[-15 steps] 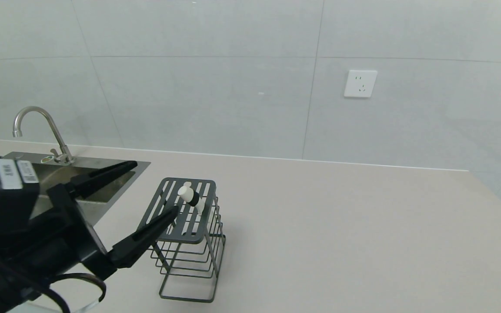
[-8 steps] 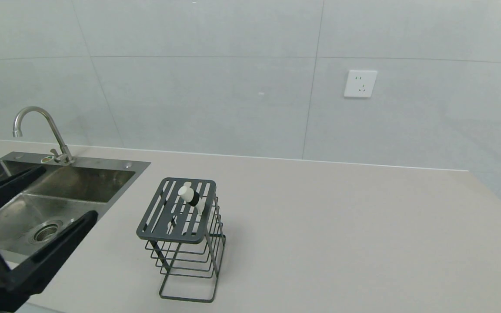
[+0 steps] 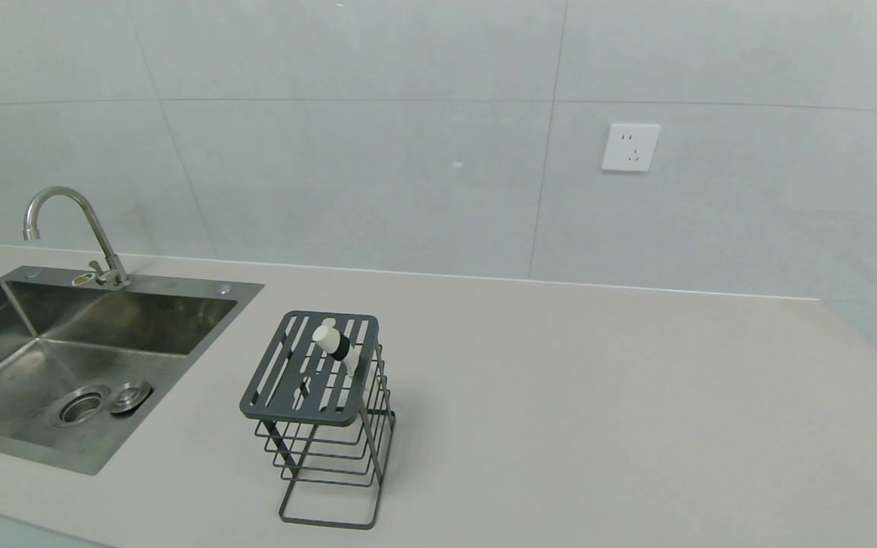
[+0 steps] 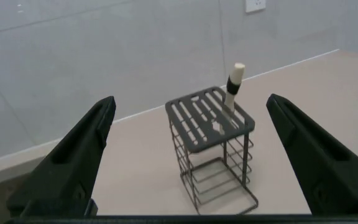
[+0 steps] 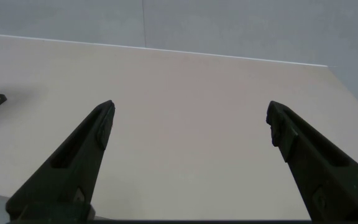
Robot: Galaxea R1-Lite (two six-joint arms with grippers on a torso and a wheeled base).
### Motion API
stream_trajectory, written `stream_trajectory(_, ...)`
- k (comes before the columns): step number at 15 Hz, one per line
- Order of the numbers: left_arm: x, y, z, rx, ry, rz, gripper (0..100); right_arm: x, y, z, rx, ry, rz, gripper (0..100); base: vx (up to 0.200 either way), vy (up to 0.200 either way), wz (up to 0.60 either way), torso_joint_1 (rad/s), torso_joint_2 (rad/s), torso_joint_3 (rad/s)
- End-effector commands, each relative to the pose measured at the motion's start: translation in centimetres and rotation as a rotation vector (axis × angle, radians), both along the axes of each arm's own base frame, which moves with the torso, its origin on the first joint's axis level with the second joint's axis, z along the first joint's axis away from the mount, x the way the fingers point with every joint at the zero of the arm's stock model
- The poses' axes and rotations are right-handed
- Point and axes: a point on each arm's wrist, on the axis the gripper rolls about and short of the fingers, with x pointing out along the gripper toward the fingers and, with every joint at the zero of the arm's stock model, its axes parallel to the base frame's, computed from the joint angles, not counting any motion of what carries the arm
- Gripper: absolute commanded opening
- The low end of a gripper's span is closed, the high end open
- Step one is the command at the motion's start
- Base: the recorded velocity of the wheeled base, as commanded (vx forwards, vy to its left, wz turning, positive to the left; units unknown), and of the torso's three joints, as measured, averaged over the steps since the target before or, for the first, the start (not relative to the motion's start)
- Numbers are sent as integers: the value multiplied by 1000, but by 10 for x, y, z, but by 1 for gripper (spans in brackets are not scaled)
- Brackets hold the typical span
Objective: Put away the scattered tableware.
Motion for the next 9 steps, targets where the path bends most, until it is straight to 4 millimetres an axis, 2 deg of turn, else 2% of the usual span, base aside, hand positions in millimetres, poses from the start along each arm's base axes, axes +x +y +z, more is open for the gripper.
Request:
stream_trajectory(1, -16, 3, -17, -76, -61, 76, 100, 0, 0, 0, -1, 1, 1, 100, 0, 0, 0, 0, 0, 0)
stream_trajectory(3, -9, 4, -39, -94, 38, 155, 100, 0, 0, 0, 1, 1, 1, 100, 0, 0, 0, 0, 0, 0)
stream_trajectory(5, -7, 6, -49, -228, 175, 247, 100, 0, 0, 0, 7, 3, -1, 100, 0, 0, 0, 0, 0, 0)
stream_trajectory(6, -6, 7, -64, -253, 322, 308, 100, 0, 0, 0, 10, 3, -1, 100, 0, 0, 0, 0, 0, 0)
stream_trajectory(9, -6, 8, -64, -278, 320, 375, 100, 0, 0, 0, 16, 5, -10, 100, 0, 0, 0, 0, 0, 0)
